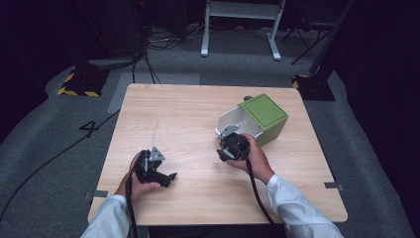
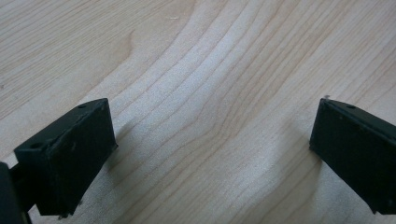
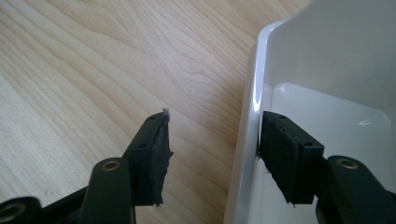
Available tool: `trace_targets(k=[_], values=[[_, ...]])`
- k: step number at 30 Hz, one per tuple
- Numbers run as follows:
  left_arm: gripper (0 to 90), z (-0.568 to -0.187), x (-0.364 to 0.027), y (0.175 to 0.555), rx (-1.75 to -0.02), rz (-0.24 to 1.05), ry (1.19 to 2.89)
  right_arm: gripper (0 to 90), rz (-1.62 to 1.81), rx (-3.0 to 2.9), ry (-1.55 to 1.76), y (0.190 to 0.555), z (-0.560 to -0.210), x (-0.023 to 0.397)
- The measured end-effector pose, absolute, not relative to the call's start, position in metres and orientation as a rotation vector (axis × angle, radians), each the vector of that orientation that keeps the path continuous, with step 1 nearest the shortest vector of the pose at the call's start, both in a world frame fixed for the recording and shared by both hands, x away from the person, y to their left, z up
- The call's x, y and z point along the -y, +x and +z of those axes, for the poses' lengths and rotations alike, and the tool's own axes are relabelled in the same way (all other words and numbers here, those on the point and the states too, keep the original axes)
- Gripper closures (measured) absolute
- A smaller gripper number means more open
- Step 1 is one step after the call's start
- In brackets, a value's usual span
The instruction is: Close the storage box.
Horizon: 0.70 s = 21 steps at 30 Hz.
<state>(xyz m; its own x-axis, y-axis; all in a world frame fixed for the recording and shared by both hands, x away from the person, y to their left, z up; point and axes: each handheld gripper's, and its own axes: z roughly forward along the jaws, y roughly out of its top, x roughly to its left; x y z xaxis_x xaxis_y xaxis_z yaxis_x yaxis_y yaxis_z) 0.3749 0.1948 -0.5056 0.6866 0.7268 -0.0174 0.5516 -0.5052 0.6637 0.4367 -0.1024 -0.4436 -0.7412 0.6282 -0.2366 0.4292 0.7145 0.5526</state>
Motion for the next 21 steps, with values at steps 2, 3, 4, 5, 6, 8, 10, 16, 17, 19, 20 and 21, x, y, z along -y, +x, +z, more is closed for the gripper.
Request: trace_targets(k=[2,3,4,5,6,8,10,16,17,19,20,21], values=[[0.2,-0.506,-0.195,0.375,-0.975,0.348,2.243,48.5,0.663,-2.516,0.832,0.442,-0.440,0.106],[0.2,-0.506,-0.195,0.375,-0.975,0.348,2.243,50.4,0.670,-2.517,0.835,0.443,-0.439,0.107],[0.2,-0.506,-0.195,0.375,-0.975,0.348,2.243,50.4,0.670,-2.517,0.835,0.443,-0.439,0.107],[0.2,-0.506,-0.195,0.375,-0.974,0.348,2.245,52.5,0.651,-2.521,0.828,0.446,-0.437,0.108],[0.2,-0.506,-0.195,0.375,-0.974,0.348,2.245,54.9,0.640,-2.517,0.816,0.447,-0.437,0.109],[0.2,-0.506,-0.195,0.375,-0.975,0.348,2.243,56.2,0.635,-2.516,0.816,0.448,-0.437,0.110],[0.2,-0.506,-0.195,0.375,-0.975,0.348,2.243,58.0,0.675,-2.544,0.810,0.452,-0.433,0.119],[0.2,-0.506,-0.195,0.375,-0.974,0.348,2.245,55.6,0.699,-2.542,0.831,0.462,-0.429,0.139],[0.2,-0.506,-0.195,0.375,-0.974,0.348,2.244,55.6,0.704,-2.537,0.836,0.464,-0.429,0.141],[0.2,-0.506,-0.195,0.375,-0.973,0.348,2.246,56.1,0.717,-2.541,0.853,0.468,-0.429,0.147],[0.1,-0.506,-0.195,0.375,-0.973,0.348,2.246,55.9,0.717,-2.543,0.856,0.469,-0.429,0.149],[0.1,-0.506,-0.195,0.375,-0.973,0.348,2.246,55.9,0.717,-2.543,0.856,0.469,-0.429,0.149]])
